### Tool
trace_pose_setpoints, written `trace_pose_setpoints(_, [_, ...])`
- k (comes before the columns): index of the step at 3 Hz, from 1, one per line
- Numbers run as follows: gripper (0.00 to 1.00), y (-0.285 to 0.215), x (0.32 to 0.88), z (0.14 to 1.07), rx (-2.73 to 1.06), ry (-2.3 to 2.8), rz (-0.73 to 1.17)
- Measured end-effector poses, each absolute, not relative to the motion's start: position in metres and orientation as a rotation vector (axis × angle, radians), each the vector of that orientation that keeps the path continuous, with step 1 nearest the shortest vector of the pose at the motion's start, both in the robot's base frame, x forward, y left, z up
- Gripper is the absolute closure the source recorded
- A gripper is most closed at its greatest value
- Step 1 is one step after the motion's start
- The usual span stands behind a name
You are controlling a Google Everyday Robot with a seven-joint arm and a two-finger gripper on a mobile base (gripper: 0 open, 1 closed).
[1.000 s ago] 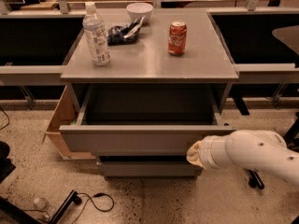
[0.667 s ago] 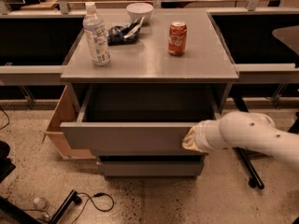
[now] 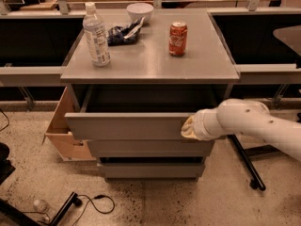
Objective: Close top drawer
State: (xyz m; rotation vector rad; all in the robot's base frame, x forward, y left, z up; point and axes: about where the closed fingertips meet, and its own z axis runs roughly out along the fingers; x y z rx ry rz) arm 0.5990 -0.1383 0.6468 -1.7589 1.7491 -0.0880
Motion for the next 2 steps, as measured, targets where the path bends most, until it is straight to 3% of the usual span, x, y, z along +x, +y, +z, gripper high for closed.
trace_pose_setpoints(1, [1.0,-0.1336,0.6103,0.6446,-1.781,1.727,-0.08])
trace_pose_setpoints(2, [0.81,-0.1335,0.6103,0.6446,-1.781,1.727,-0.08])
